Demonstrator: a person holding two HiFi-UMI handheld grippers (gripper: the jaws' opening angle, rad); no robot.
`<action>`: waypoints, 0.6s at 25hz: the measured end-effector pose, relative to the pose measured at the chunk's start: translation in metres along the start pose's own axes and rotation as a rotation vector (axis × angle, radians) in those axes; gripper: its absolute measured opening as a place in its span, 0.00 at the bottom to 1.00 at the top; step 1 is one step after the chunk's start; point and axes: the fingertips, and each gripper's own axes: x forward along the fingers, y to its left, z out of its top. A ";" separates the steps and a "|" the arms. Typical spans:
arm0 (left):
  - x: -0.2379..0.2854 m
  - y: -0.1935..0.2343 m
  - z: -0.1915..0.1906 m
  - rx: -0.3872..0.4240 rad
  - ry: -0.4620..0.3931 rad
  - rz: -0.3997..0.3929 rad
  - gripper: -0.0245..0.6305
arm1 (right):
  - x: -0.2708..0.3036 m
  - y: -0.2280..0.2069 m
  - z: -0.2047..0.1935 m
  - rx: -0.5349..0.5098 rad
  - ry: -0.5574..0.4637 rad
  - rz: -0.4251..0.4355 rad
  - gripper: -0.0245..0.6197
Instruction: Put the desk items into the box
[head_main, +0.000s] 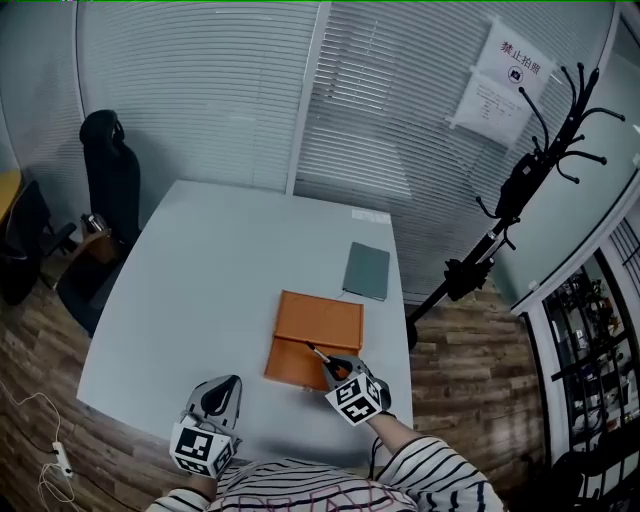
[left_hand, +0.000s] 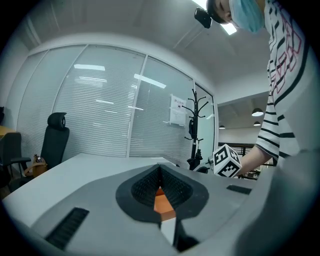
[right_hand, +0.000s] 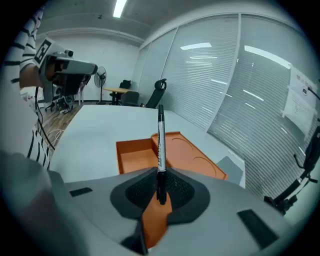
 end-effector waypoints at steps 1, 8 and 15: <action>0.000 0.002 -0.001 0.000 0.001 -0.001 0.07 | 0.006 0.002 -0.002 -0.019 0.015 0.003 0.14; -0.003 0.018 -0.009 -0.012 0.017 0.006 0.07 | 0.045 0.005 -0.011 -0.118 0.151 0.037 0.14; -0.007 0.038 -0.015 -0.035 0.023 0.039 0.07 | 0.074 0.017 -0.034 -0.178 0.315 0.135 0.14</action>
